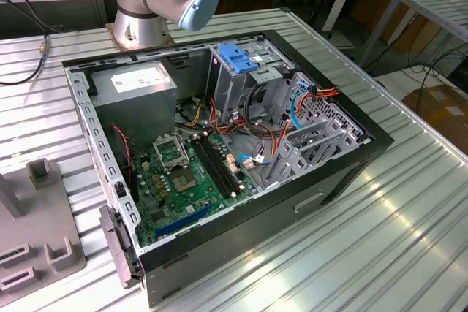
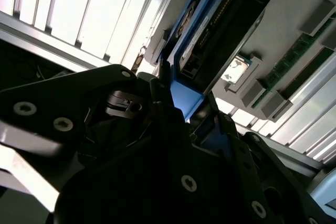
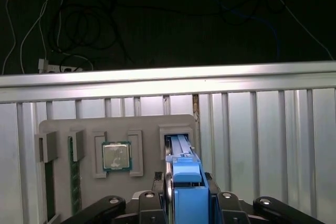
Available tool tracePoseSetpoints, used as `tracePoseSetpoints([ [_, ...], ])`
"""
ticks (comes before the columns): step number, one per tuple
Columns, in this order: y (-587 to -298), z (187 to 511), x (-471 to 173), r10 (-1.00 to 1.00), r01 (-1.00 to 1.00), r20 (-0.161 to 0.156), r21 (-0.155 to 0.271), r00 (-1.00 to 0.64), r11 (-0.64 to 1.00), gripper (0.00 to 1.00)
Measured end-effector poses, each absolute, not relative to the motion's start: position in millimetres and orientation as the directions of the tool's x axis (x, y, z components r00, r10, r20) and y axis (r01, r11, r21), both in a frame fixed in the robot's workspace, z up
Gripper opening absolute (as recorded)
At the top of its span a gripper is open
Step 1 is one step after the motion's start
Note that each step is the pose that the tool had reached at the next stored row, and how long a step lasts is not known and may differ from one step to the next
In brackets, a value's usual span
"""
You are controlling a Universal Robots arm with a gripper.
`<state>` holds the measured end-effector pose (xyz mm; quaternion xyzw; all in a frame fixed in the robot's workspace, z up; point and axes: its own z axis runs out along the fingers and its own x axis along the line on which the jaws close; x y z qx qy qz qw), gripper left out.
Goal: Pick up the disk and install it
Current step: 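Pick up the disk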
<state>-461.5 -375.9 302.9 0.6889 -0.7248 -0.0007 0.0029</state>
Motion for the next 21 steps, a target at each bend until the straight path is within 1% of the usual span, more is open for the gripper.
tracePoseSetpoints([
  [20,-375.9,296.5,-461.5,-0.998,-0.998,0.003,0.006,-0.056,0.056,0.40],
  [21,-375.9,296.4,-461.5,-0.998,-0.998,0.003,0.006,-0.056,0.056,0.39],
])
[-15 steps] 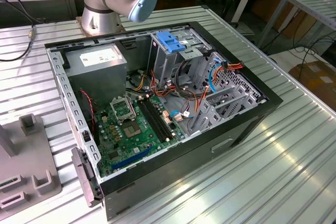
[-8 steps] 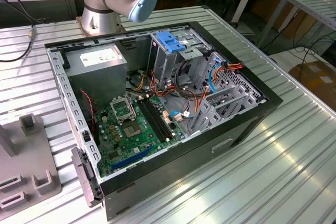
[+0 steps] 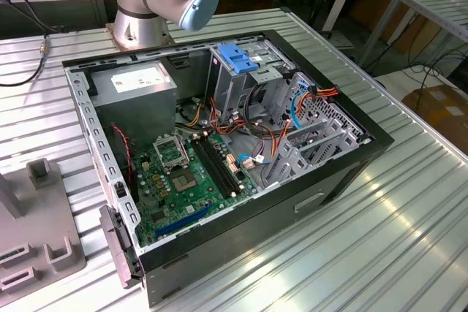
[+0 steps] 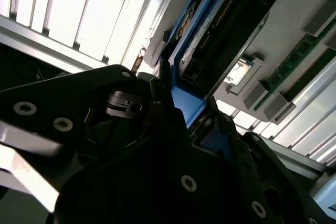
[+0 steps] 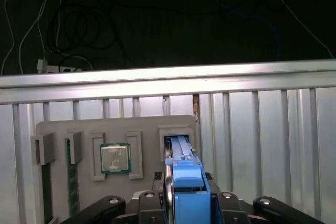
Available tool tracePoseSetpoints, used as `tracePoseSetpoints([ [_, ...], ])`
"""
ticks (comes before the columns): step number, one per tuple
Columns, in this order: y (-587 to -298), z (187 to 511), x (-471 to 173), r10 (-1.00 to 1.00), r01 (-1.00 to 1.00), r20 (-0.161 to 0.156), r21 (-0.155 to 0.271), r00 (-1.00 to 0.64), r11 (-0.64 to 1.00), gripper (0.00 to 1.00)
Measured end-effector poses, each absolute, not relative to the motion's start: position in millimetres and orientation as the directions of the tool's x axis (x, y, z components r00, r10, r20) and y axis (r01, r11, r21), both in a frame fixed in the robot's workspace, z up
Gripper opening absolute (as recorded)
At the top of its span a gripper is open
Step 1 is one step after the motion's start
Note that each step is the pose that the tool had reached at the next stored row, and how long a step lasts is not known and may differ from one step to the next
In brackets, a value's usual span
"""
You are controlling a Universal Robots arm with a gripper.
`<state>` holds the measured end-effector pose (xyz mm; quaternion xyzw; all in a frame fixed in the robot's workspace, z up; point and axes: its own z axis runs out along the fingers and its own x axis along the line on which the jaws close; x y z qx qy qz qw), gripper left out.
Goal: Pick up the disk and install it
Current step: 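Pick up the disk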
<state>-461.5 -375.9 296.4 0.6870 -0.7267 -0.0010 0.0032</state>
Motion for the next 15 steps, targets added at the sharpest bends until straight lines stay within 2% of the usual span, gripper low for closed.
tracePoseSetpoints([
  [15,-375.9,296.1,-461.5,-0.999,-0.999,0.003,0.006,-0.043,0.043,0.37],
])
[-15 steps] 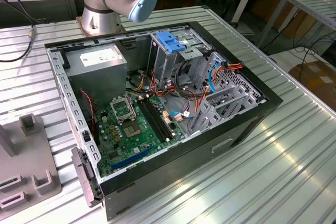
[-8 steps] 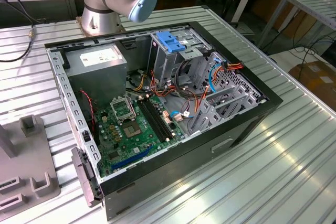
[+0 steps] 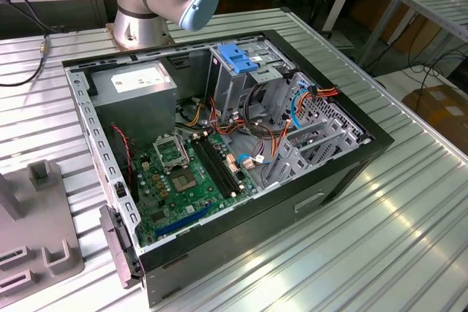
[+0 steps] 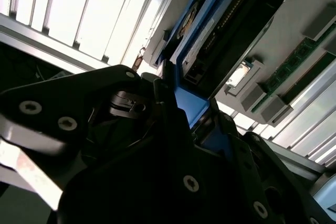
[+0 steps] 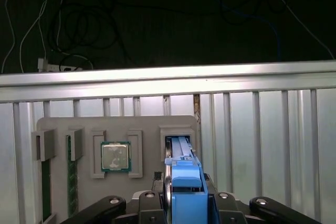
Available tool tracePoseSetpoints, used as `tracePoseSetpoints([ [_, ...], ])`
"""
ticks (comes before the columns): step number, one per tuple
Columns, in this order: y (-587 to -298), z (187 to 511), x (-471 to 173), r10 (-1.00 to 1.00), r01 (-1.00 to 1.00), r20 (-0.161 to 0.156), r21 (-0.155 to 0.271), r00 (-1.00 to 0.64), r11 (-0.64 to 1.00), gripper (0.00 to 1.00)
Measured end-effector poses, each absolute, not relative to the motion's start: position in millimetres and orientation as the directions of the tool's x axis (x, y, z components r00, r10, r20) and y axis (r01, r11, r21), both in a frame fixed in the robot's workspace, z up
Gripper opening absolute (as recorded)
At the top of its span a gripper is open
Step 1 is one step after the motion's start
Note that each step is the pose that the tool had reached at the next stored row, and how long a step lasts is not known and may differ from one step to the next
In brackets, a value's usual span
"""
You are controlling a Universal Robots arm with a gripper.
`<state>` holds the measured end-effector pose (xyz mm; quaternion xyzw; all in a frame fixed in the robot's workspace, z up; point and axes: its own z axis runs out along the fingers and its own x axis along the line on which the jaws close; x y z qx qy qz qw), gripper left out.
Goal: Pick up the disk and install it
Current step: 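Pick up the disk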
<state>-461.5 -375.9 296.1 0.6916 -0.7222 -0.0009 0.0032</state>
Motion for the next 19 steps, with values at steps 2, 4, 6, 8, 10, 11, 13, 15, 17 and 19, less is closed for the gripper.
tracePoseSetpoints([
  [2,-375.9,296.1,-461.5,-0.999,-0.999,0.003,0.006,-0.041,0.041,0.37],
  [4,-375.9,296.1,-461.5,-0.999,-0.999,0.003,0.006,-0.032,0.032,0.37],
  [6,-375.9,296.1,-461.5,-1.000,-1.000,0.003,0.006,-0.027,0.027,0.37],
  [8,-375.9,296.1,-461.5,-1.000,-1.000,0.003,0.006,-0.026,0.026,0.37],
  [10,-375.9,296.1,-461.5,-1.000,-1.000,0.003,0.006,-0.026,0.026,0.37],
  [11,-375.9,296.1,-461.5,-1.000,-1.000,0.003,0.006,-0.026,0.026,0.37],
  [13,-375.9,296.0,-461.5,-1.000,-1.000,0.003,0.006,-0.030,0.030,0.37],
  [15,-375.9,296.0,-461.5,-0.999,-0.999,0.003,0.006,-0.032,0.032,0.37],
  [17,-375.9,296.0,-461.5,-0.999,-0.999,0.003,0.006,-0.033,0.033,0.37],
  [19,-375.9,296.6,-461.5,-0.999,-0.999,0.003,0.005,-0.033,0.033,0.37],
])
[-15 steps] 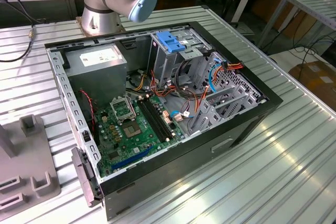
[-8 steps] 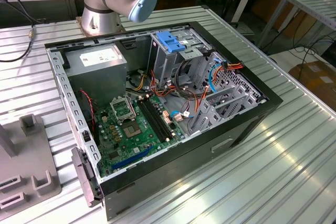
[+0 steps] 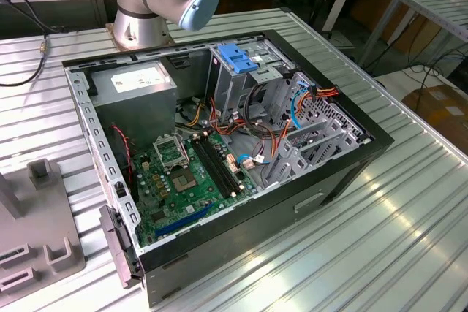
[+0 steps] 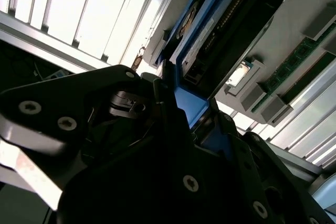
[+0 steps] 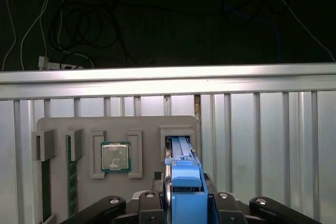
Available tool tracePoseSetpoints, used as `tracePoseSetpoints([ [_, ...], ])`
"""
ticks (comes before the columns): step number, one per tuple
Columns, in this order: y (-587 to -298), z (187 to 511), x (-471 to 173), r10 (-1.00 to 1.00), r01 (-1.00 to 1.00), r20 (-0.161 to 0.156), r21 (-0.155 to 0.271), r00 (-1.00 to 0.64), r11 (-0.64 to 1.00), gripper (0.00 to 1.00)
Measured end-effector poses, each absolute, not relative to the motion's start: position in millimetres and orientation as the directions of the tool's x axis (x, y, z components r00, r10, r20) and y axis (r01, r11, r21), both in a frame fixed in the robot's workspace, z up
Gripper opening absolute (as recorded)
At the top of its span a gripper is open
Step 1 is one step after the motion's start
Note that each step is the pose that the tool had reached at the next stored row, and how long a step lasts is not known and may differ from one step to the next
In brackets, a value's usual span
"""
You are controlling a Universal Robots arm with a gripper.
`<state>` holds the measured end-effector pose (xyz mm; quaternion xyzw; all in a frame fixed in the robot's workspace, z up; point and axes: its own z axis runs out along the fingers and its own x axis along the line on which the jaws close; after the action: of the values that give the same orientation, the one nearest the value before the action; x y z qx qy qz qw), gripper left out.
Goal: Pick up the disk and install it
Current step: 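Pick up the disk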
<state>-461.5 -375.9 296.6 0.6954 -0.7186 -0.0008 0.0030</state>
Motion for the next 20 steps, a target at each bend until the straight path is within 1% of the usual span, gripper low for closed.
tracePoseSetpoints([
  [20,-376,319,-461,-0.999,-0.999,0.003,0.006,-0.033,0.033,0.37],
])
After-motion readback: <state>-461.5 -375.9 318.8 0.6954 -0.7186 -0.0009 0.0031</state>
